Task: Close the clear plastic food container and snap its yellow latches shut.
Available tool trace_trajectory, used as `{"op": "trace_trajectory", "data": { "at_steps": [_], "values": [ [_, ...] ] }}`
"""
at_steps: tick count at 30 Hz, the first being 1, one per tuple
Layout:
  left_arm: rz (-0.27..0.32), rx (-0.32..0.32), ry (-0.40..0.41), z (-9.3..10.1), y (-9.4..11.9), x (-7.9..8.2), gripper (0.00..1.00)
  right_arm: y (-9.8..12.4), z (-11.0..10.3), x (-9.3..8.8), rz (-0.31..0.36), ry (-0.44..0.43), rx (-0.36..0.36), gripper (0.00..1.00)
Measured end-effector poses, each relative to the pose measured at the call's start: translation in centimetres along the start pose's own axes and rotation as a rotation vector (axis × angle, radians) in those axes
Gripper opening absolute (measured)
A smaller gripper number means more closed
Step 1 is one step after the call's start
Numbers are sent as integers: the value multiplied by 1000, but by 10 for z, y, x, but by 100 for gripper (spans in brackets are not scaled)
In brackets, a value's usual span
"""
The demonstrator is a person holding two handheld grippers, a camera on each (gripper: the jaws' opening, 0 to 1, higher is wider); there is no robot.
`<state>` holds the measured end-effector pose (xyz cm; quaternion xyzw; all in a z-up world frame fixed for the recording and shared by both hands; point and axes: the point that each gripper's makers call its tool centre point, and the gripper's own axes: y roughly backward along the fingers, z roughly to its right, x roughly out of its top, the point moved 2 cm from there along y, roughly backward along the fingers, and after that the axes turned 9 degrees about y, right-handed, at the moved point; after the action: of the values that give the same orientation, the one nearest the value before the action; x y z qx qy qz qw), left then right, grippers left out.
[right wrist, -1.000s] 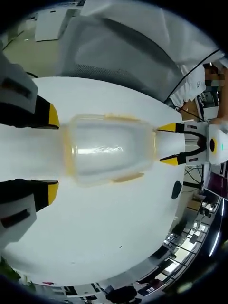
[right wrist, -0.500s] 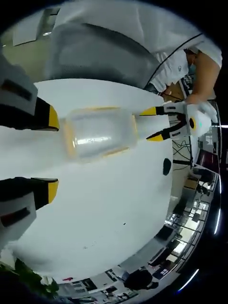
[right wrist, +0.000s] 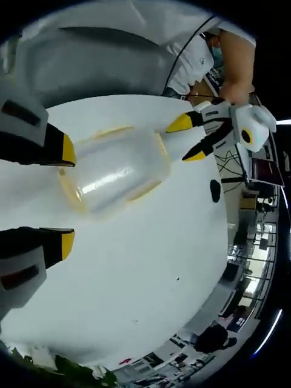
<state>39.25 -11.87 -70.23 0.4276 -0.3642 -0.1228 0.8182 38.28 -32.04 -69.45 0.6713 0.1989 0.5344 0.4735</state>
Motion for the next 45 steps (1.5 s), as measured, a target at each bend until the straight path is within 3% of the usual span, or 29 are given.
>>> {"op": "trace_trajectory", "data": {
  "at_steps": [5,7,12,15,19,29,42,43,44,45],
  "values": [
    [35,8,92,4,-6,1,41,-2,7,2,-12,-86,-65,38],
    [43,6,108,6,-7,1,42,-4,5,3,-7,-140,-63,40],
    [88,31,242,8,-10,4,43,-11,-3,1,-16,-288,-34,37],
    [81,39,237,9,-13,2,44,-17,-2,-2,-25,-337,-33,37],
    [75,40,272,11,-17,-2,43,-22,-5,-6,-59,-337,-43,37],
    [62,33,294,20,-29,-5,37,-28,-10,2,-35,-433,12,34],
    [52,23,314,19,-32,-5,31,-30,-11,3,-70,-430,-4,32],
    [66,-39,327,28,-37,-1,32,-32,-11,5,-62,-435,-6,32],
    [71,1,335,19,-34,-2,32,-33,-11,4,-79,-421,-7,31],
    [60,-1,311,19,-33,-4,32,-36,-10,5,-79,-421,-7,31]
  ]
}}
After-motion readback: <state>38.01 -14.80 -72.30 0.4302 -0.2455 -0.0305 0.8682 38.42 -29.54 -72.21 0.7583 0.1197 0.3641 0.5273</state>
